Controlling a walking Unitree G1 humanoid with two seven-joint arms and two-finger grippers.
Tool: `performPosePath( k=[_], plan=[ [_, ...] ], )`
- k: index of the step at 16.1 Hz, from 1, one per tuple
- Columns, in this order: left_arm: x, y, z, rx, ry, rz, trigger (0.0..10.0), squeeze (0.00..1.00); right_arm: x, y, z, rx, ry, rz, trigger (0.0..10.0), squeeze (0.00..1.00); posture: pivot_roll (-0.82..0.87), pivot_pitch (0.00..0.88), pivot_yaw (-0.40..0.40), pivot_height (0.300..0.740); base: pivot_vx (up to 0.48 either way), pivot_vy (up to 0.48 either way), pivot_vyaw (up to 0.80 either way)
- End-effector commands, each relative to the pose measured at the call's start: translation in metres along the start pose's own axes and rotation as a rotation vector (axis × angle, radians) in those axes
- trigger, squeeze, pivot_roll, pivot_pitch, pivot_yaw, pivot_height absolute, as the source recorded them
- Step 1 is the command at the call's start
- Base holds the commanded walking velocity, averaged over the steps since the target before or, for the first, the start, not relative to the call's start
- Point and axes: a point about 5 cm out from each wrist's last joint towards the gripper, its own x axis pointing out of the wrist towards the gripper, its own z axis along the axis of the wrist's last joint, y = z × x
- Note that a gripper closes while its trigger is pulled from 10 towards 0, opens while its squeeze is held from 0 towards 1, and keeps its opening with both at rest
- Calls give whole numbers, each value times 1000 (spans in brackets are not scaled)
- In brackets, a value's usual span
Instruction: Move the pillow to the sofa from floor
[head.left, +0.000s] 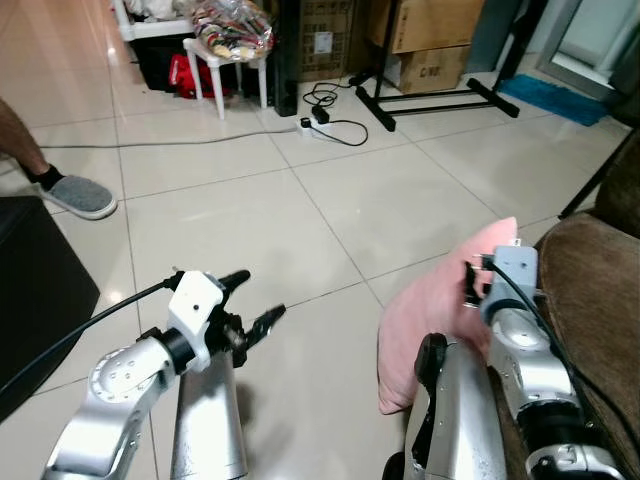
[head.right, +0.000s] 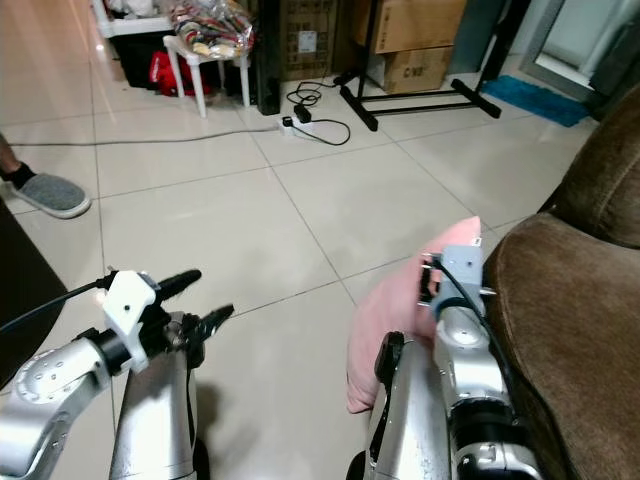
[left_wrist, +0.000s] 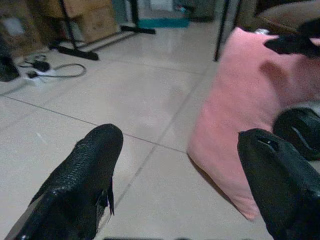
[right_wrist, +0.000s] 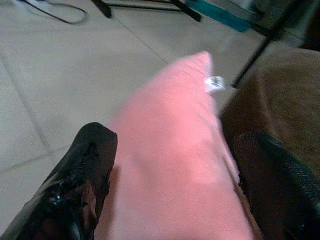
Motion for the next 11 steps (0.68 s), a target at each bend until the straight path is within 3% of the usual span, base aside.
performPosePath(
  k=[1, 4, 6, 7, 9, 11],
  plan=[
    [0, -3, 1, -6, 3, -37, 10000, 0, 3, -7, 1, -20, 22, -40, 10000, 0, 50, 0, -48, 350, 0, 0, 0],
    [-1, -3, 2, -17, 7, -61, 10000, 0, 3, -3, -20, -124, 158, 13, 10000, 0, 49, 0, -46, 350, 0, 0, 0],
    [-1, -6, 3, -30, 15, -96, 10000, 0, 2, 2, -26, -138, 190, 54, 10000, 0, 49, 0, -46, 350, 0, 0, 0],
    [-2, -7, 3, -39, 22, -115, 10000, 0, 1, 5, -28, -120, 204, 71, 3490, 0, 49, 0, -46, 350, 0, 0, 0],
    [-3, -8, 3, -43, 27, -129, 10000, 0, 0, 9, -31, -105, 221, 97, 0, 0, 49, 0, -46, 350, 0, 0, 0],
    [-2, -8, 3, -44, 29, -133, 10000, 0, 0, 11, -31, -111, 225, 115, 0, 0, 49, 0, -46, 350, 0, 0, 0]
  ],
)
